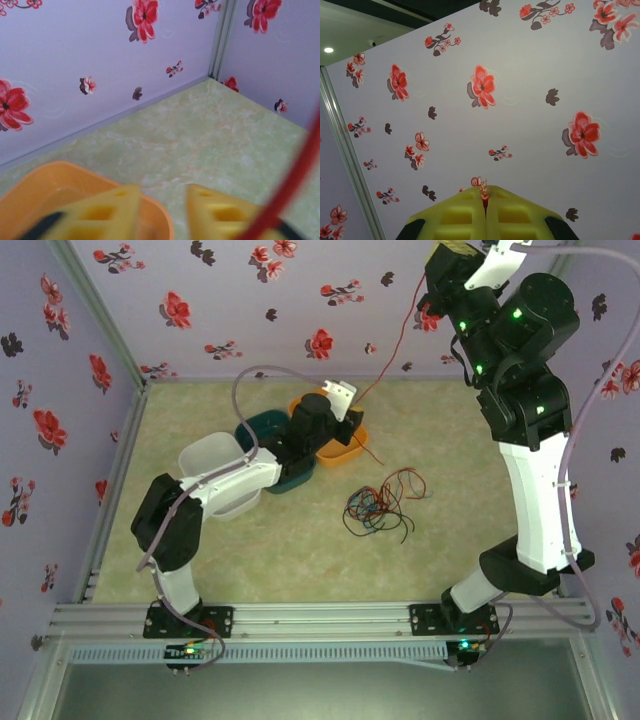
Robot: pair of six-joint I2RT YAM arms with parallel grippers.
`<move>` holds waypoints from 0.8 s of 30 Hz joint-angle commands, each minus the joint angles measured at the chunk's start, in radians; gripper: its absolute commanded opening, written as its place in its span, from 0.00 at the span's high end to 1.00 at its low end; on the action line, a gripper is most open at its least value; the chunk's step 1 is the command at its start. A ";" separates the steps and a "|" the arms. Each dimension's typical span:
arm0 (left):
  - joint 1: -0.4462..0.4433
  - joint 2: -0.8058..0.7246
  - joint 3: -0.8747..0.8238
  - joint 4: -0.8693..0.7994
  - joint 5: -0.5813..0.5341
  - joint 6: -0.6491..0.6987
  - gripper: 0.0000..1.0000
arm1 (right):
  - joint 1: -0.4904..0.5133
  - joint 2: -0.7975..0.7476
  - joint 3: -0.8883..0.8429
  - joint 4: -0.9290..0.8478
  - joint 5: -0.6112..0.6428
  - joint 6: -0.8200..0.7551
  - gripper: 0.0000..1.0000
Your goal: Untangle the cables
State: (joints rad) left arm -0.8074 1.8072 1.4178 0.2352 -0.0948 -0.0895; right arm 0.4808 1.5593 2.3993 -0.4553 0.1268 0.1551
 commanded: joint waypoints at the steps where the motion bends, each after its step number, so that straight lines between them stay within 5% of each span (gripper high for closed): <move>1: 0.008 -0.009 0.032 0.019 0.056 -0.047 0.99 | 0.004 -0.023 -0.014 -0.001 -0.011 0.017 1.00; 8: 0.086 -0.085 -0.011 0.069 0.217 -0.236 1.00 | -0.018 -0.108 -0.259 -0.013 0.046 0.038 1.00; 13: 0.164 -0.103 -0.012 0.091 0.297 -0.348 1.00 | -0.079 -0.162 -0.566 0.053 -0.057 0.183 1.00; 24: 0.234 0.047 0.187 -0.055 0.298 -0.340 1.00 | -0.121 0.095 -0.696 0.119 -0.313 0.337 1.00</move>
State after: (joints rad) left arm -0.5976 1.7977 1.5425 0.2344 0.1848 -0.4034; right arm 0.3614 1.6100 1.6913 -0.3859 -0.1043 0.4358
